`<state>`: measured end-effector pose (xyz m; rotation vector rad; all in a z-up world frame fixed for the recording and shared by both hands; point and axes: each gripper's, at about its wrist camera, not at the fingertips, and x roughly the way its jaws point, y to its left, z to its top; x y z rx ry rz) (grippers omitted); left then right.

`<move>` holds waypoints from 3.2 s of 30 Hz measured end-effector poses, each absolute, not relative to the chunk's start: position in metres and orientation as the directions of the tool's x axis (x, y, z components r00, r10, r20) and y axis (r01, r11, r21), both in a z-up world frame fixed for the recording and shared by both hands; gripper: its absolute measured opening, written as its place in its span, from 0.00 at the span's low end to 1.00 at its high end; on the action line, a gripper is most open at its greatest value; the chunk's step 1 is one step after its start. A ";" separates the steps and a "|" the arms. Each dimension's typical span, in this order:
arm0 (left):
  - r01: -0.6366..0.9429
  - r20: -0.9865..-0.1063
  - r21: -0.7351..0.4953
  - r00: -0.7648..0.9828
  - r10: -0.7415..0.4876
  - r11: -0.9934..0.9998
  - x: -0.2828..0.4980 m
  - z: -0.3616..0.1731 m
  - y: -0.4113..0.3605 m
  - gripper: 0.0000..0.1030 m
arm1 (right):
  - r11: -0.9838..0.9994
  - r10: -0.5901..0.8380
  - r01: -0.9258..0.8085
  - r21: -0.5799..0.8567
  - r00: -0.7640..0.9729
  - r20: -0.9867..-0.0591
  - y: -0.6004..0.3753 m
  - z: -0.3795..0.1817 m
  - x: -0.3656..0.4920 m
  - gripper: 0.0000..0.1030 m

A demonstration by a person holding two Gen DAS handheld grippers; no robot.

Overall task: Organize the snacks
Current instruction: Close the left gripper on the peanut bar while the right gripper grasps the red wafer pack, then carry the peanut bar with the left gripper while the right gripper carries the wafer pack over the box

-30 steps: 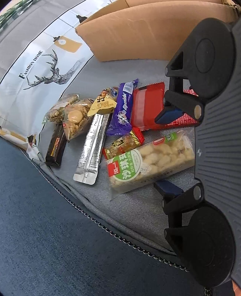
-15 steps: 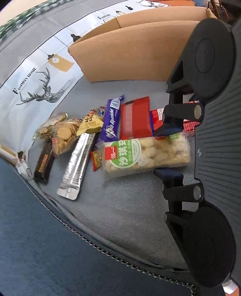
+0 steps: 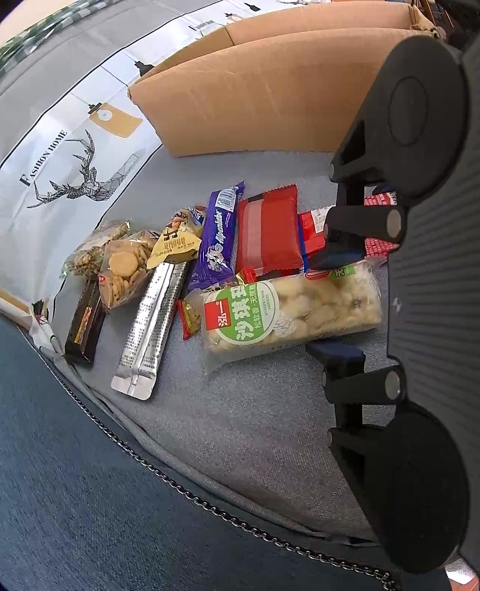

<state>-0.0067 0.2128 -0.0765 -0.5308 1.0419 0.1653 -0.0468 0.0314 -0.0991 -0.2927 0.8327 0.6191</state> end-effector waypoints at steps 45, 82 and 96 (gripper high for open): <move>-0.230 -0.554 -0.625 0.804 -0.217 0.746 -0.028 0.004 0.209 0.38 | 0.856 0.427 -0.510 -0.088 0.792 -0.436 -0.041 0.047 -0.050 0.46; 0.141 -0.402 -0.604 0.797 -0.452 0.785 0.044 0.029 0.034 0.38 | 0.988 0.126 -0.150 -0.025 0.899 -0.419 -0.223 0.037 -0.014 0.46; 0.144 -0.411 -0.627 0.774 -0.482 0.766 0.047 0.022 0.032 0.38 | 0.985 0.128 -0.163 -0.049 0.898 -0.422 -0.216 0.034 -0.010 0.46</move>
